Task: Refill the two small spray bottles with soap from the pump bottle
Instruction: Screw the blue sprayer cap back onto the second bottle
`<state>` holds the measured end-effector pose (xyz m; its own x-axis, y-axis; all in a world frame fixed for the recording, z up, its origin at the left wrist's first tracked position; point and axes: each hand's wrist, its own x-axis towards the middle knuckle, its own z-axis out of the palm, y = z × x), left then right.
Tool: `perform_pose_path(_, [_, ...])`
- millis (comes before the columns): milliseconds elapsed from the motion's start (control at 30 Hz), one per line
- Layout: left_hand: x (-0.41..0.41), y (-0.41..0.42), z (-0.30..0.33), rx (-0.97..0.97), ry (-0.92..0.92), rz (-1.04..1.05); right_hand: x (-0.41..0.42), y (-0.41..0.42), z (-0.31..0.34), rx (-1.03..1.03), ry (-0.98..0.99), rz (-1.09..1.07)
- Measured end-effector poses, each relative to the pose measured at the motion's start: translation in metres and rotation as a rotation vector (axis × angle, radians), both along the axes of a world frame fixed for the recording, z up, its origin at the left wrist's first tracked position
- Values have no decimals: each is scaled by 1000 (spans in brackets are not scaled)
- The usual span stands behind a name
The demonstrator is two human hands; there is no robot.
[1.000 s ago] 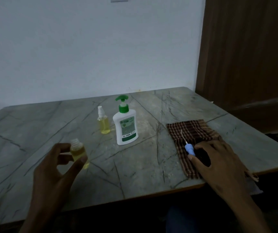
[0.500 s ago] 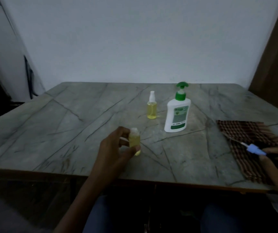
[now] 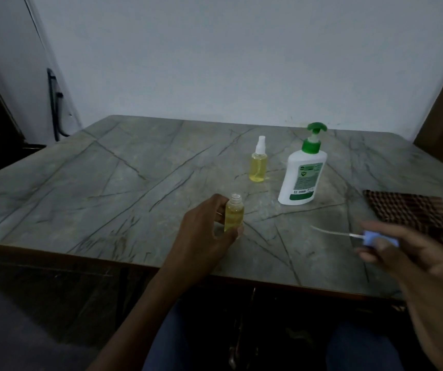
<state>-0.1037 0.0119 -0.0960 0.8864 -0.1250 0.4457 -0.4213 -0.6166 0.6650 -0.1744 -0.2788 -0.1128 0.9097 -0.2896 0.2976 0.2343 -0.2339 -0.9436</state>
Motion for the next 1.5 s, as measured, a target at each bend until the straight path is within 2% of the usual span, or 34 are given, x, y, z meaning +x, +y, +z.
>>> perform_pose_path(33, [0,0,-1,-7,-1,1,5,4,13,42,-14,-36])
perform_pose_path(67, [-1,0,-2,-21,1,-1,5,10,21,27,-7,61])
perform_pose_path(233, [-6,2,-9,-46,-24,-6,16,32,69,-165,-159,180])
perform_pose_path(400, [-3,3,-17,-20,-68,30,32,58,125,-488,-273,294])
perform_pose_path(567, [0,4,-23,-19,-89,16,54,81,150,-735,-308,327])
perform_pose_path(733, [4,5,-28,7,-84,22,72,96,153,-873,-298,312])
perform_pose_path(1000, [3,4,-27,23,-68,21,74,101,166,-957,-318,316])
perform_pose_path(1300, [1,2,-27,40,-57,50,79,112,157,-985,-223,392])
perform_pose_path(1500, [1,1,-25,36,-50,69,89,129,139,-1125,-210,455])
